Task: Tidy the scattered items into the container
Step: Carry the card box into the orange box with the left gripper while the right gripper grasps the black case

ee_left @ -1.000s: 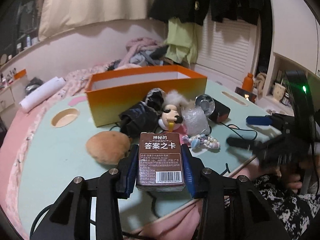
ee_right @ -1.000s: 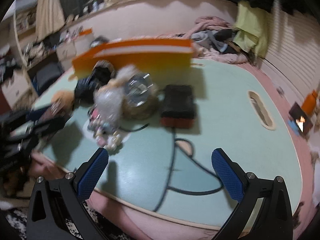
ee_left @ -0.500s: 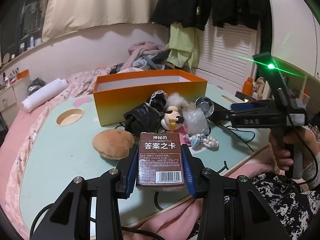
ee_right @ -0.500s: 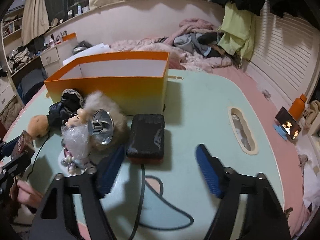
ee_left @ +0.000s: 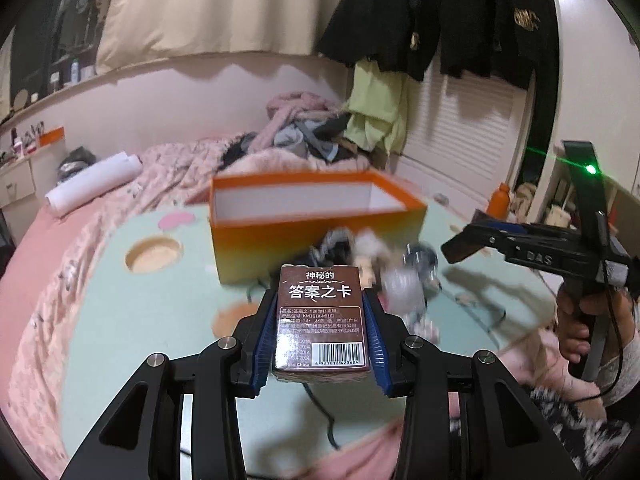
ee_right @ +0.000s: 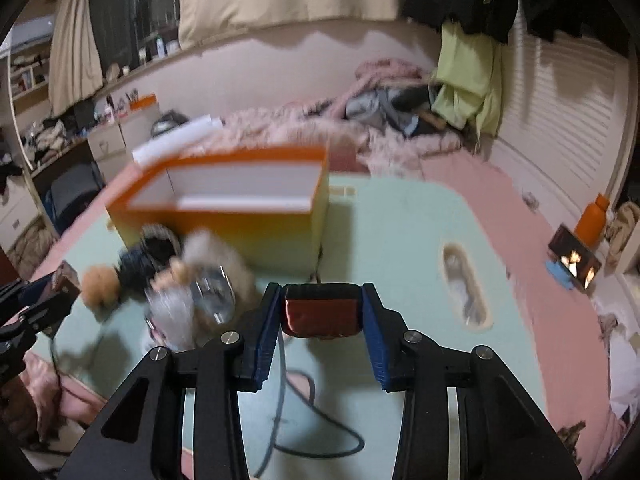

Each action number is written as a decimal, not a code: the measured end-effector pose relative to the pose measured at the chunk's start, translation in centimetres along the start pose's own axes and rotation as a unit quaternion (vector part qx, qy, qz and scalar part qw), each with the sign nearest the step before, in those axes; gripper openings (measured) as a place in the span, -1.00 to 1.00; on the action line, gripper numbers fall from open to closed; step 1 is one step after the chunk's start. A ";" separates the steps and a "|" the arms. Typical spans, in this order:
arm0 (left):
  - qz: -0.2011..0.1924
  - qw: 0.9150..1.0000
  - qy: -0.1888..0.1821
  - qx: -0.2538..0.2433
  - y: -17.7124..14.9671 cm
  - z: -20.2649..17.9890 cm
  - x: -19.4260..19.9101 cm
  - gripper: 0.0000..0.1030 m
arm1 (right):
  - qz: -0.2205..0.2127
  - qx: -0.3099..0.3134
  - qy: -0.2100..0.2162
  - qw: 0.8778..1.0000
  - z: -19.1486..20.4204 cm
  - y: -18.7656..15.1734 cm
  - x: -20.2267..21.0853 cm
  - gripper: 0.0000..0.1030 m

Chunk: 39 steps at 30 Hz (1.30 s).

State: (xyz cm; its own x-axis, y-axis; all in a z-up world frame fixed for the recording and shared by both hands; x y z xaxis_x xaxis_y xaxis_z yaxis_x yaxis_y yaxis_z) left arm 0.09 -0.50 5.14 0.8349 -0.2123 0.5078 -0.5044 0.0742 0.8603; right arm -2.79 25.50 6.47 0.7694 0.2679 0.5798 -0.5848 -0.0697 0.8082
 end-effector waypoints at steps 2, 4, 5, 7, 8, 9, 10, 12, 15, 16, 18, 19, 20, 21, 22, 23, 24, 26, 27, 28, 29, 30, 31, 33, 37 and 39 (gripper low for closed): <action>-0.003 1.000 0.006 0.000 2.1 0.5 -0.5 -0.24 | -0.012 0.006 0.006 1.000 0.3 1.4 0.3 -0.21; -0.004 1.000 0.012 -0.002 4.0 1.0 -1.4 -0.24 | -0.022 0.006 0.014 1.000 0.6 3.0 0.2 -0.21; -0.003 1.000 0.016 -0.005 5.1 1.2 -2.0 -0.24 | -0.029 0.006 0.021 0.999 0.8 3.9 0.1 -0.21; 0.003 1.000 0.010 -0.006 6.9 1.7 -3.6 -0.24 | -0.042 0.006 0.031 0.999 1.3 5.8 -0.3 -0.21; 0.009 1.000 0.000 -0.005 7.7 1.6 -4.6 -0.23 | -0.046 0.006 0.036 0.998 1.6 6.5 -0.6 -0.21; 0.014 1.000 -0.006 -0.003 8.1 1.6 -5.3 -0.24 | -0.048 0.004 0.044 0.998 1.9 7.4 -1.0 -0.21; 0.021 1.000 -0.007 0.004 8.8 1.7 -6.5 -0.24 | -0.049 0.001 0.052 0.997 2.1 8.0 -1.5 -0.21; 0.037 0.999 -0.010 0.010 9.5 1.7 -8.4 -0.23 | -0.042 -0.009 0.060 0.997 2.3 8.8 -3.0 -0.21; 0.061 0.998 -0.003 0.013 9.9 1.9 -11.5 -0.23 | -0.016 -0.015 0.066 0.998 2.9 9.2 -5.8 -0.21; 0.070 0.997 0.004 0.011 9.9 2.0 -12.4 -0.23 | -0.007 -0.014 0.068 0.998 3.1 9.2 -6.7 -0.21; 0.091 0.996 0.020 0.010 9.5 2.4 -14.1 -0.23 | 0.012 -0.011 0.065 0.998 3.5 9.1 -8.4 -0.21; 0.103 0.994 0.028 0.015 9.3 2.7 -14.8 -0.23 | 0.025 -0.008 0.062 0.998 3.7 9.0 -9.5 -0.21; 0.110 0.993 0.031 0.023 9.2 3.1 -15.2 -0.23 | 0.034 -0.007 0.062 0.998 3.8 9.0 -10.3 -0.21; 0.114 0.993 0.029 0.032 9.0 3.5 -15.4 -0.17 | 0.040 -0.008 0.061 0.997 3.8 9.0 -10.9 -0.21; 0.115 0.992 0.026 0.038 8.9 3.6 -15.3 -0.07 | 0.047 -0.011 0.060 0.997 3.8 9.0 -11.5 -0.21; 0.112 0.992 0.023 0.046 8.8 3.9 -14.9 0.20 | 0.048 -0.013 0.059 0.997 3.7 9.0 -11.7 -0.21; 0.105 0.993 0.022 0.052 8.7 4.1 -14.5 0.38 | 0.046 -0.016 0.057 0.997 3.6 9.1 -11.7 -0.21; 0.086 0.994 0.020 0.060 8.7 4.6 -13.2 0.48 | 0.036 -0.018 0.057 0.998 3.6 9.1 -11.0 -0.17; 0.081 0.995 0.019 0.062 8.7 4.7 -12.7 0.49 | 0.027 -0.018 0.056 0.998 3.6 9.2 -10.2 0.03; 0.077 0.995 0.017 0.065 8.7 4.9 -12.1 0.49 | 0.017 -0.018 0.054 0.998 3.6 9.2 -9.5 0.26; 0.073 0.995 0.014 0.069 8.5 5.0 -11.3 0.49 | 0.005 -0.016 0.052 0.999 3.7 9.2 -8.7 0.33; 0.068 0.995 0.011 0.071 8.4 5.1 -10.6 0.51 | -0.008 -0.012 0.051 0.999 3.9 9.1 -7.6 0.37; 0.063 0.995 0.010 0.071 8.2 5.2 -9.8 0.53 | -0.017 -0.005 0.051 0.999 4.2 8.8 -6.6 0.37; 0.055 0.996 0.022 0.061 7.4 5.0 -8.2 0.61 | -0.027 0.011 0.052 0.998 4.8 8.0 -4.6 0.37; 0.043 0.997 0.054 0.042 4.4 4.2 -4.8 0.64 | -0.028 0.041 0.068 0.996 6.3 5.6 -1.5 0.42; 0.052 0.997 0.040 0.032 1.8 3.3 -3.4 0.65 | -0.022 0.061 0.073 0.995 7.0 3.7 -0.3 0.44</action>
State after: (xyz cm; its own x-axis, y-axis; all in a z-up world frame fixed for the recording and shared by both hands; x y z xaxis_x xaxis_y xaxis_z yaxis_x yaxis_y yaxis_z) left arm -4.38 -2.88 4.79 0.7908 -0.1279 0.5986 -0.6003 0.0297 0.7993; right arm -3.36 18.40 10.04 0.7435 0.4088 0.5292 -0.5085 -0.1684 0.8444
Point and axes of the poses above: each gripper's, at about its wrist camera, not at the fingertips, and x roughly against the way its jaws point, z to its left, y to its top, the point moved 4 cm from there along -x, roughly the way its jaws point, and after that the axes turned 4 degrees about y, right-handed, at the moved point
